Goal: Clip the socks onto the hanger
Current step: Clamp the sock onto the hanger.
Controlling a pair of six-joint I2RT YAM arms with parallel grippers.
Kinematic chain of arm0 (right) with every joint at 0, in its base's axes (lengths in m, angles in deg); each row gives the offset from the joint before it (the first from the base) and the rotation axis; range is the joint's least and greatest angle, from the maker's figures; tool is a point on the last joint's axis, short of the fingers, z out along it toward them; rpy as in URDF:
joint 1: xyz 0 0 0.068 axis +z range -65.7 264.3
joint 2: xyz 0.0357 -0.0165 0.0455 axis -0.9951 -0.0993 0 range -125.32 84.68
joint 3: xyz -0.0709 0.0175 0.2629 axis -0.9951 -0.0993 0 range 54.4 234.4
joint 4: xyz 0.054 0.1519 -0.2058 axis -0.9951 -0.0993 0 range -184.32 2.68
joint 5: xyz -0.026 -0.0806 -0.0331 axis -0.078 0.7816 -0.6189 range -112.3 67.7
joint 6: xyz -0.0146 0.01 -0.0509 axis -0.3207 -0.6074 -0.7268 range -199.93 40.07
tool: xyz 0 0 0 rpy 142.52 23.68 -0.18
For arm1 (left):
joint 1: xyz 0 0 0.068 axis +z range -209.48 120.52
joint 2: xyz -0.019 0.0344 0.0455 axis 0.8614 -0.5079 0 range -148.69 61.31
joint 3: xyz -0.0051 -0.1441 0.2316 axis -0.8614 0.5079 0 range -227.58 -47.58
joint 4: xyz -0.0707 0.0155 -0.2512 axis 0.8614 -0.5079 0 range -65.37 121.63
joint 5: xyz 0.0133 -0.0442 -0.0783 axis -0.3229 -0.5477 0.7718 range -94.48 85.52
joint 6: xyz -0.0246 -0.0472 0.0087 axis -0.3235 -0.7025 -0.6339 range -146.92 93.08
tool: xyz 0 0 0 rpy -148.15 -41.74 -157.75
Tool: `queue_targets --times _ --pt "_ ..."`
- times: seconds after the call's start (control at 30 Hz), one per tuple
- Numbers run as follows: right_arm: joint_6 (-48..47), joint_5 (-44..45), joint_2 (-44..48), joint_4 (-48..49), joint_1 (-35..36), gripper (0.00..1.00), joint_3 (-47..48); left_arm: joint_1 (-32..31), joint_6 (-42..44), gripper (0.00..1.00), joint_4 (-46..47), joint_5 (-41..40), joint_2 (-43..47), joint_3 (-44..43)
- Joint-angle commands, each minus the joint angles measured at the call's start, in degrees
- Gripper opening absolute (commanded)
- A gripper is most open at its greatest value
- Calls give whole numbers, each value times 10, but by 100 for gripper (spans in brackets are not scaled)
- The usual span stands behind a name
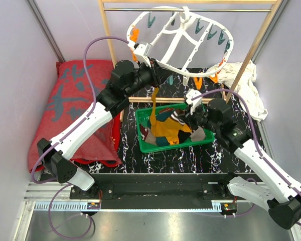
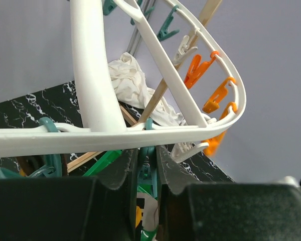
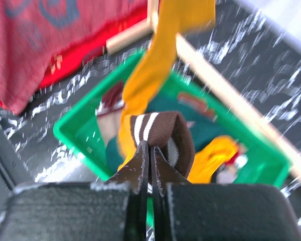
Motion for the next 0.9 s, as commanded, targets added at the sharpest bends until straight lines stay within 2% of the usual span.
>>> queue_targets --times 0.0,0.3,0.87 --pt "-67 -10 -8 -21 6 0 74 -9 17 7 20 -24 5 -36" --pt "-144 -11 -84 -37 6 0 184 -18 37 7 3 -44 15 -36" --pt "-176 -13 -137 -31 6 0 260 -37 65 7 -12 -75 7 -35"
